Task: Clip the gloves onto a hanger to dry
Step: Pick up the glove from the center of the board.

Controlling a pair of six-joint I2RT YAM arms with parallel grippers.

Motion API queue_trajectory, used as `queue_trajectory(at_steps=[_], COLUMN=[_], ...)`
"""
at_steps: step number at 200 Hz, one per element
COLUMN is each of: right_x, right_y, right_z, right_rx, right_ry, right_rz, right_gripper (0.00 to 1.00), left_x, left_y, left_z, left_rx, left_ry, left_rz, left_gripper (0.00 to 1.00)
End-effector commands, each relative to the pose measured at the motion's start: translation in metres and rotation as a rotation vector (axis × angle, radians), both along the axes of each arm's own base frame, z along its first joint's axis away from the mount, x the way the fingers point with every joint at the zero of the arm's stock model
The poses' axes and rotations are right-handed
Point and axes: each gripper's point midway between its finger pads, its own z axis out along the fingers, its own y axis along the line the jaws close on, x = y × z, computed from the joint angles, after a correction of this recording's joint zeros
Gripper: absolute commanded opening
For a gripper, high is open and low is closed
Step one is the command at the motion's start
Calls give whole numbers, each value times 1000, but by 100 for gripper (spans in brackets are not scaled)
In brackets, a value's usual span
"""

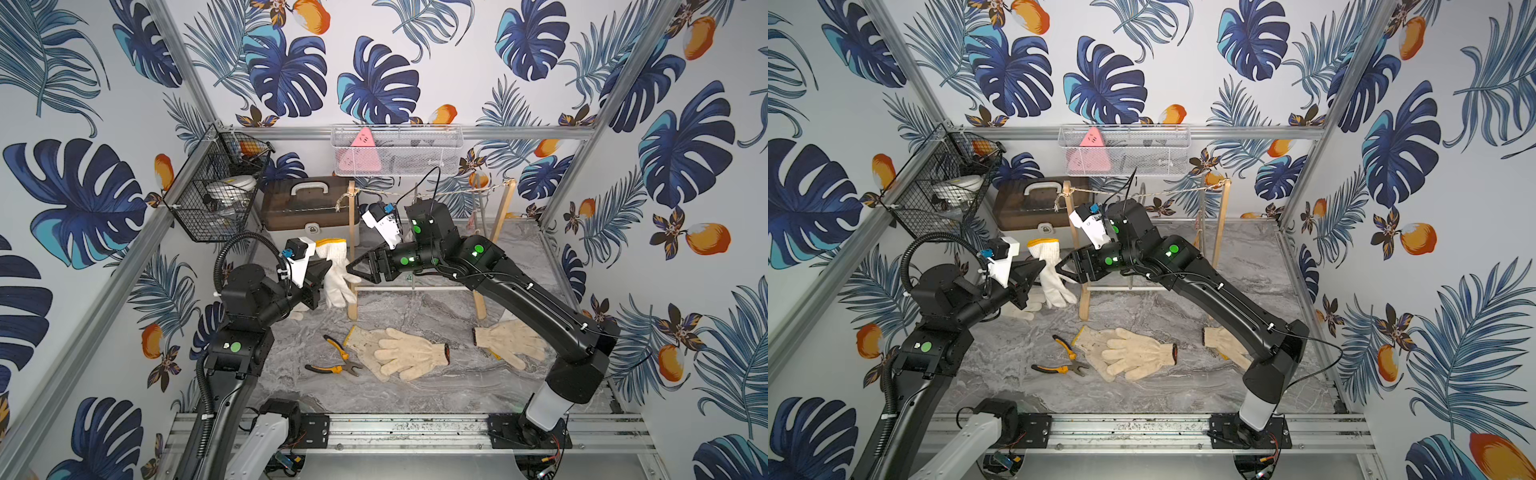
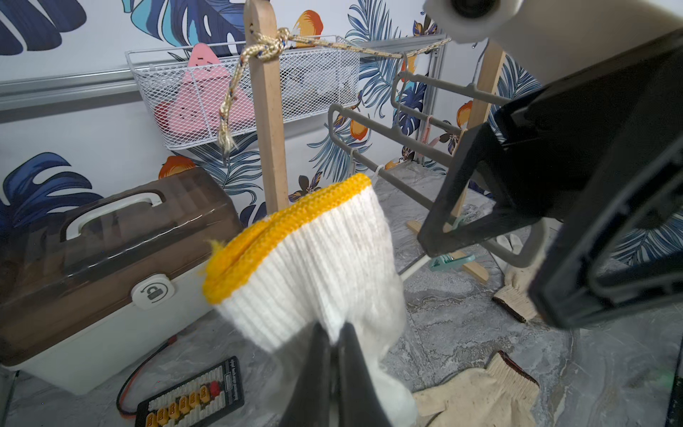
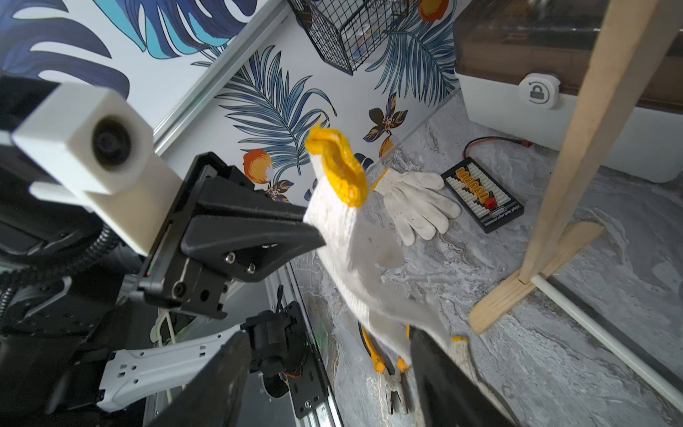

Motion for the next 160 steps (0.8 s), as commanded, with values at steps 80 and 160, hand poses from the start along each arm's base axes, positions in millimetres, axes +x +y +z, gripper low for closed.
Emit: queue_trajectory(at_steps=[80, 160], right_x=[23, 17], right_y=[28, 33], right_z=[20, 25], right_rx=[116, 146], right_ry=[-26, -36], right_rz=[-29, 21], right_gripper=[35, 0], left_x=[-11, -11], left_y=[-13, -16], left_z=[6, 2], left_rx=[6, 7], left_ry=[-44, -27], left_rz=[-87, -101], left_gripper=[0, 12])
